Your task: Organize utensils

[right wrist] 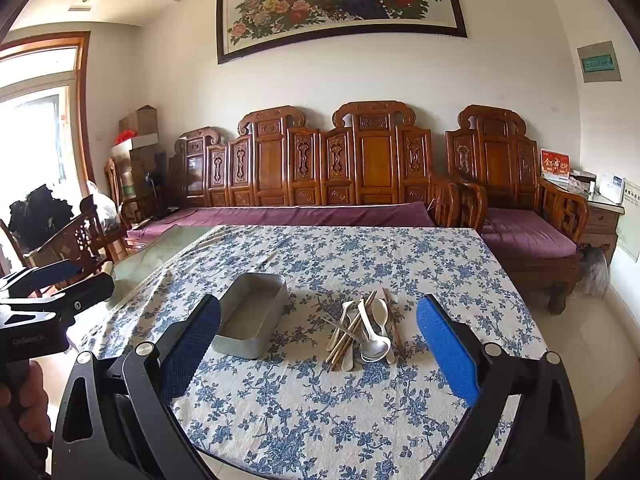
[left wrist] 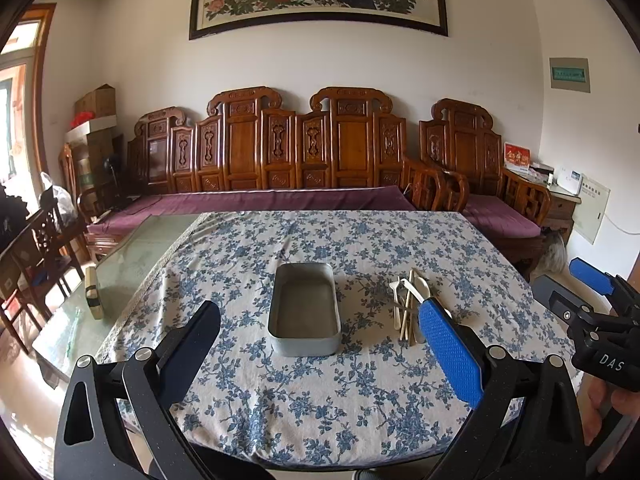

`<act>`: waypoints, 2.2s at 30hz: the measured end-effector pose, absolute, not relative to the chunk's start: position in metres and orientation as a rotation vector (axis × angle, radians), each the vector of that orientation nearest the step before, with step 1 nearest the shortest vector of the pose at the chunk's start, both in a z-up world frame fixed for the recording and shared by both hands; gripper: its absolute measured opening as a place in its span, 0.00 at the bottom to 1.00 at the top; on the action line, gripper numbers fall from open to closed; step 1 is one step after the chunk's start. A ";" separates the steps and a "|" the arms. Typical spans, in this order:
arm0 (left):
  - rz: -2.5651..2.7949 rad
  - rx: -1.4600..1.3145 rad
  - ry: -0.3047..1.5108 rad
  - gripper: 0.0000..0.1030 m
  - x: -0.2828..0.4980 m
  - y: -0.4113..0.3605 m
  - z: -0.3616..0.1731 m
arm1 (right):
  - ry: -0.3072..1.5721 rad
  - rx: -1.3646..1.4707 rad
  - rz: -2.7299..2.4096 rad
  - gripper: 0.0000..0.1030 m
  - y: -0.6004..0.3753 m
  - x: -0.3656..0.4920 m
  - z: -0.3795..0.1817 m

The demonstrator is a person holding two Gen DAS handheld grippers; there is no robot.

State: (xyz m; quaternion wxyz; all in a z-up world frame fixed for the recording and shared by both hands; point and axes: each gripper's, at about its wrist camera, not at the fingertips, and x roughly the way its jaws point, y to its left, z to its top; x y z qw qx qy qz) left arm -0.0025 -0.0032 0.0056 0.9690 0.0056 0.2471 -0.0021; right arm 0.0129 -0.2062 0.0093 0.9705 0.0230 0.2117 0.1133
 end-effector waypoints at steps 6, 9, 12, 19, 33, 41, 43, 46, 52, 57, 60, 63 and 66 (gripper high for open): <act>-0.006 0.013 0.498 0.94 -0.004 -0.004 0.011 | 0.428 0.047 0.229 0.96 -0.206 0.012 0.011; -0.008 0.012 0.496 0.94 -0.005 -0.005 0.013 | 0.428 0.047 0.230 0.96 -0.206 0.012 0.011; -0.010 0.012 0.495 0.94 -0.005 -0.005 0.015 | 0.428 0.047 0.230 0.96 -0.206 0.012 0.011; -0.017 0.014 0.491 0.94 -0.008 -0.007 0.017 | 0.428 0.048 0.231 0.96 -0.206 0.012 0.011; -0.022 0.017 0.485 0.94 -0.010 -0.008 0.019 | 0.425 0.048 0.230 0.96 -0.206 0.011 0.012; -0.022 0.017 0.485 0.94 -0.010 -0.009 0.019 | 0.424 0.048 0.230 0.96 -0.206 0.011 0.013; -0.023 0.017 0.484 0.94 -0.010 -0.009 0.019 | 0.425 0.049 0.230 0.96 -0.206 0.011 0.013; -0.022 0.017 0.484 0.94 -0.010 -0.009 0.018 | 0.425 0.048 0.230 0.96 -0.205 0.011 0.013; -0.024 0.017 0.485 0.94 -0.011 -0.010 0.018 | 0.425 0.048 0.229 0.96 -0.206 0.012 0.011; -0.024 0.016 0.487 0.94 -0.011 -0.010 0.018 | 0.426 0.048 0.229 0.96 -0.206 0.012 0.010; -0.024 0.016 0.492 0.94 -0.011 -0.010 0.017 | 0.428 0.048 0.229 0.96 -0.204 0.011 0.010; -0.023 0.020 0.506 0.94 -0.006 -0.010 0.012 | 0.436 0.049 0.232 0.96 -0.203 0.009 0.013; -0.034 0.021 0.536 0.94 0.005 -0.009 0.005 | 0.451 0.052 0.241 0.96 -0.207 0.016 0.009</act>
